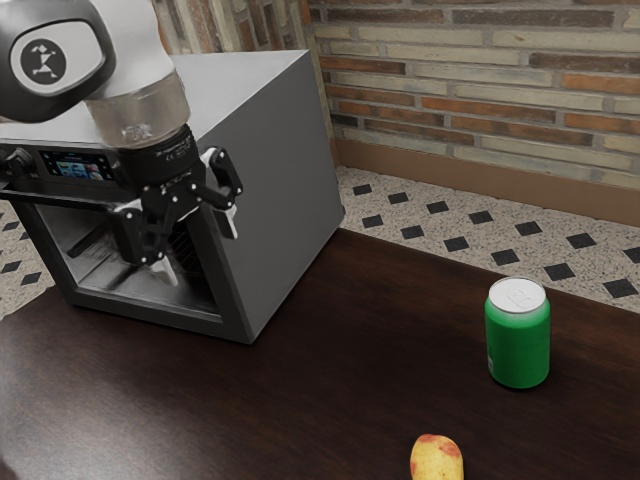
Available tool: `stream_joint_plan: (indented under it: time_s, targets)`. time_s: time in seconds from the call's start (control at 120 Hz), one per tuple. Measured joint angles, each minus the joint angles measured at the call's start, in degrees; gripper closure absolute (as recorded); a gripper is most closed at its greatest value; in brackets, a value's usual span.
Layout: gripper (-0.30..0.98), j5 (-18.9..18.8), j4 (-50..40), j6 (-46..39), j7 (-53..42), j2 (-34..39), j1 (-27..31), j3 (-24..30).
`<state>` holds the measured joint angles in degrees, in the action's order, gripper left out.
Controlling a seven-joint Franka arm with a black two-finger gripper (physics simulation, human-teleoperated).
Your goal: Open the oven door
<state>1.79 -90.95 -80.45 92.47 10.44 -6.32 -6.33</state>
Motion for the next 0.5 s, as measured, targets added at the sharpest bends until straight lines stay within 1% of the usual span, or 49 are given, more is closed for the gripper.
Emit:
stream_joint_plan:
  time_s: [0.083,0.167,0.208,0.35,0.383,0.442,0.5]
  targets:
    - [0.0,0.1,-0.1,-0.1,5.0,0.2,0.0,0.3]
    - [0.0,-0.2,-0.1,-0.2,9.4,1.4,0.0,2.1]
    - [0.0,-0.3,-0.2,-0.6,11.4,1.0,0.4,2.4]
    - [0.0,-1.1,0.3,-5.5,17.1,-0.5,3.8,2.5]
    - [0.0,-1.3,-2.4,-7.3,18.3,2.0,5.0,2.5]
    - [0.0,-1.5,-11.0,-11.3,20.1,9.5,6.9,2.7]
    - [0.0,-1.7,-14.5,-14.7,21.8,12.4,8.3,2.8]
